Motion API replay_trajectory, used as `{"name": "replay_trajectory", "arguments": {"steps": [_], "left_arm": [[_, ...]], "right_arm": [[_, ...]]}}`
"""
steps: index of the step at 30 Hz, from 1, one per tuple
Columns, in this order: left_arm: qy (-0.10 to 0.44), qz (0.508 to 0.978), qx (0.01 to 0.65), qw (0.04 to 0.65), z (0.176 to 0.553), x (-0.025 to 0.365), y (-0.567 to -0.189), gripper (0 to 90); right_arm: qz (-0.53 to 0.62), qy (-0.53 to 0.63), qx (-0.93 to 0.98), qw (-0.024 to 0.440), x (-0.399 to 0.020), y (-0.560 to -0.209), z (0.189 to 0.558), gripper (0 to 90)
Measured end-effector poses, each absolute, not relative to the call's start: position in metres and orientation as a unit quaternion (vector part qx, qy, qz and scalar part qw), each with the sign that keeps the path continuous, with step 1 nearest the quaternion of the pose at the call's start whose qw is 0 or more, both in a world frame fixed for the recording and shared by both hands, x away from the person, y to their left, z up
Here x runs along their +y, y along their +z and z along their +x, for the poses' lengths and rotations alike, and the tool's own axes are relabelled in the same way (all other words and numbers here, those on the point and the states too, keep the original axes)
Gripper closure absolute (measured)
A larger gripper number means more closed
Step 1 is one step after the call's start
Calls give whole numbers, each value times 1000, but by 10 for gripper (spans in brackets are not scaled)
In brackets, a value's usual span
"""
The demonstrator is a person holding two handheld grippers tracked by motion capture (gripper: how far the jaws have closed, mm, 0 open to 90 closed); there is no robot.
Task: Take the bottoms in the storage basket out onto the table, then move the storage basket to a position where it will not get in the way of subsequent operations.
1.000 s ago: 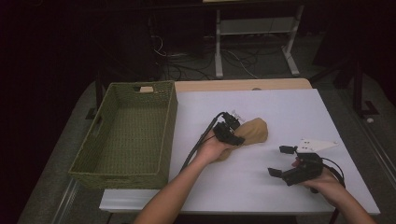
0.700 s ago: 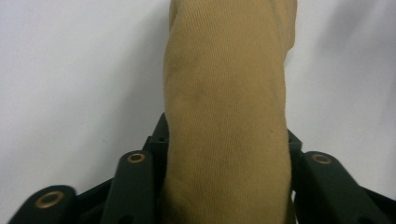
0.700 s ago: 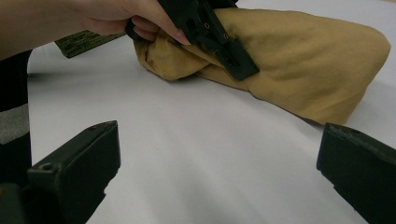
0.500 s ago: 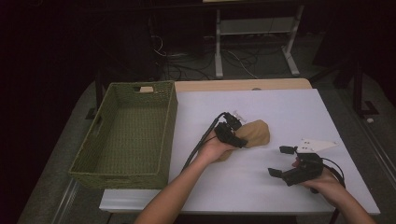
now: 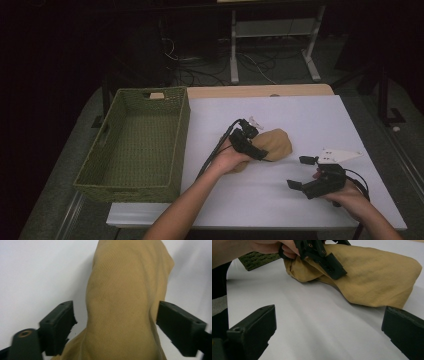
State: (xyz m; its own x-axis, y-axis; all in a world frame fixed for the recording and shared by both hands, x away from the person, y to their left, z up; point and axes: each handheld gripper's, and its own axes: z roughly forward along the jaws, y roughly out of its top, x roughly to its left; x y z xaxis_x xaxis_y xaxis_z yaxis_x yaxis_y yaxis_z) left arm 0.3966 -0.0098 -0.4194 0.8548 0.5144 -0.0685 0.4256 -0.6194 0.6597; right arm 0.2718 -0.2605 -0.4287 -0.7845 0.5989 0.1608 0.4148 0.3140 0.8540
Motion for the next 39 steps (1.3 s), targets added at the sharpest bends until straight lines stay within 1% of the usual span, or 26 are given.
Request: {"name": "replay_trajectory", "arguments": {"steps": [7, 11, 27, 32, 39], "left_arm": [[58, 891, 259, 367, 396, -5, -412, 40], [54, 889, 257, 376, 395, -1, -408, 4], [52, 879, 264, 394, 381, 25, -394, 1], [61, 880, 266, 390, 376, 30, -391, 5], [67, 876, 263, 399, 369, 37, -388, 6]], "right_arm": [[313, 494, 806, 94, -261, -428, 272, 2], [313, 495, 805, 94, -260, -428, 272, 2], [310, 495, 806, 94, -260, -428, 272, 1], [310, 494, 807, 94, -259, -428, 272, 1], [309, 495, 806, 95, -260, -427, 272, 1]]}}
